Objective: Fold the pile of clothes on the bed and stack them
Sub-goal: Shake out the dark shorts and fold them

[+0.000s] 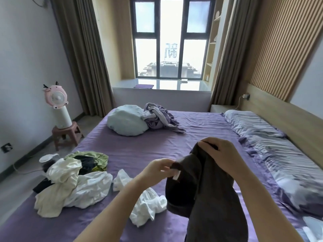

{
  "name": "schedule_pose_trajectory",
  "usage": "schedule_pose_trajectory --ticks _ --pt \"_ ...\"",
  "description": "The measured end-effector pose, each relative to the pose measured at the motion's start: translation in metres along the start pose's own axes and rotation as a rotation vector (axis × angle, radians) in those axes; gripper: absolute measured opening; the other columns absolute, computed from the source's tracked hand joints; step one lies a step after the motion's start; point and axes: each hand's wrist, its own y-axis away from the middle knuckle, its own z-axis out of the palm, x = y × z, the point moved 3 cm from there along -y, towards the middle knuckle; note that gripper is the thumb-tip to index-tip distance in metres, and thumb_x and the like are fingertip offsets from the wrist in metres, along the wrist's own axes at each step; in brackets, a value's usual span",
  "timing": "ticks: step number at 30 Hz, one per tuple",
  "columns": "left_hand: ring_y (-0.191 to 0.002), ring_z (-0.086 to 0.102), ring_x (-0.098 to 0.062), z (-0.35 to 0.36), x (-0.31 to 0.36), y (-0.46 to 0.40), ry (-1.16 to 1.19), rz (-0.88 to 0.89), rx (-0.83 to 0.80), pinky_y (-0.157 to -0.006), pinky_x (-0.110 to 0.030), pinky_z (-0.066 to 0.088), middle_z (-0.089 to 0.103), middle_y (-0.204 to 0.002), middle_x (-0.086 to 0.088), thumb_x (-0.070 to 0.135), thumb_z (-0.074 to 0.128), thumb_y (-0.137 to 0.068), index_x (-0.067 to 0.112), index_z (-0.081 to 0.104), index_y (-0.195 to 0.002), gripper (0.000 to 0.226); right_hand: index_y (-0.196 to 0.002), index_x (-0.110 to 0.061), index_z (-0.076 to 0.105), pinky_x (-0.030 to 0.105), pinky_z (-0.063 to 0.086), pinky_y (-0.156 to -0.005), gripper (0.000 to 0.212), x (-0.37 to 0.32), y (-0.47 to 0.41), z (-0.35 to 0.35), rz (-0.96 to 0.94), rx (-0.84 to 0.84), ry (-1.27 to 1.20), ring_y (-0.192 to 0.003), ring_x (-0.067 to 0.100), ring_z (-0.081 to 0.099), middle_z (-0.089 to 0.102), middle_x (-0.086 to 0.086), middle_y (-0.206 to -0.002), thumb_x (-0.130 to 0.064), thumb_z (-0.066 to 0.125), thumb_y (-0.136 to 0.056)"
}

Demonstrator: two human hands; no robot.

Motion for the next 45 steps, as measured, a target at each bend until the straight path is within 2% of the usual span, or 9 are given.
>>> schedule_pose_trajectory --ticks 6,13,18,21,23,28,36,40,45 --pt "-0.082 0.067 -0.014 -0.008 0.049 -0.012 0.083 0.100 -0.058 -0.081 -0.030 0.053 0.070 -0.083 -0.001 0.006 0.061 -0.091 0.016 0.059 -0.084 0.012 -0.097 -0.029 0.073 0.030 0.048 -0.087 0.013 0.011 0.011 -0.006 0.105 -0.146 0.133 -0.093 0.011 0.065 0.071 -0.011 -0.098 -0.032 0.063 -0.090" --pt "-0.098 0.060 -0.002 0.030 0.039 0.000 -0.233 0.072 -0.294 -0.083 -0.007 0.045 0.064 -0.111 0.005 0.027 0.080 -0.076 0.030 0.057 -0.120 0.049 -0.087 -0.037 0.070 0.002 0.037 -0.075 0.012 -0.012 0.024 -0.014 0.087 -0.096 0.087 -0.083 -0.001 0.060 0.065 -0.026 -0.086 -0.026 0.065 -0.089" --pt "-0.086 0.061 -0.018 0.038 0.034 0.002 -0.279 0.170 -0.017 -0.086 -0.037 0.050 0.068 -0.097 -0.012 0.000 0.064 -0.081 0.007 0.067 -0.106 0.026 -0.093 -0.036 0.069 0.002 0.038 -0.071 0.007 -0.030 0.042 -0.030 0.158 -0.047 0.099 -0.085 0.011 0.063 0.069 -0.012 -0.090 -0.037 0.063 -0.088" --pt "-0.075 0.057 -0.019 0.034 0.049 0.003 -0.054 0.158 -0.049 -0.073 -0.036 0.050 0.064 -0.088 -0.011 -0.005 0.058 -0.086 0.016 0.059 -0.098 0.025 -0.122 -0.043 0.058 0.014 0.044 -0.083 0.055 -0.041 0.061 -0.033 0.129 -0.206 0.381 -0.101 0.007 0.062 0.064 -0.019 -0.107 -0.071 0.052 -0.075" --pt "-0.064 0.053 -0.017 0.036 0.065 0.005 0.054 0.183 -0.120 -0.061 -0.031 0.045 0.063 -0.082 -0.007 -0.001 0.058 -0.087 0.025 0.049 -0.096 0.029 -0.133 -0.042 0.050 0.023 0.044 -0.089 0.061 -0.046 0.069 -0.027 0.103 -0.271 0.534 -0.113 0.007 0.058 0.061 -0.017 -0.122 -0.068 0.057 -0.078" --pt "-0.060 0.049 -0.010 0.025 0.085 0.005 -0.026 0.274 -0.227 -0.060 -0.025 0.041 0.060 -0.067 0.010 0.019 0.069 -0.086 0.031 0.050 -0.101 0.027 -0.101 -0.017 0.068 0.025 0.043 -0.074 0.018 -0.052 0.075 -0.025 0.083 -0.180 0.286 -0.081 0.010 0.060 0.065 -0.009 -0.084 -0.031 0.060 -0.092" --pt "-0.081 0.044 -0.016 -0.007 0.030 0.033 -0.049 0.008 -0.304 -0.076 -0.032 0.034 0.050 -0.084 -0.007 0.018 0.066 -0.081 -0.006 0.062 -0.095 0.028 -0.079 -0.012 0.063 0.013 0.036 -0.063 0.027 -0.053 0.076 -0.053 0.160 0.019 0.087 -0.068 0.005 0.055 0.062 0.004 -0.073 -0.037 0.061 -0.090" --pt "-0.065 0.038 -0.014 -0.004 0.021 0.045 -0.042 -0.034 -0.119 -0.060 -0.020 0.033 0.045 -0.066 0.004 0.004 0.052 -0.087 0.008 0.052 -0.077 0.012 -0.069 -0.023 0.060 0.011 0.036 -0.058 0.024 -0.044 0.078 -0.062 0.174 0.067 0.050 -0.060 -0.003 0.053 0.058 -0.006 -0.064 -0.035 0.062 -0.090" --pt "-0.067 0.041 -0.018 0.000 0.055 0.041 0.144 0.014 0.103 -0.058 -0.031 0.030 0.045 -0.072 -0.008 0.023 0.054 -0.078 0.011 0.053 -0.078 0.012 -0.065 -0.030 0.056 0.010 0.035 -0.059 0.026 -0.025 0.078 -0.081 0.163 0.128 0.092 -0.067 0.001 0.055 0.058 -0.010 -0.064 -0.034 0.060 -0.091"
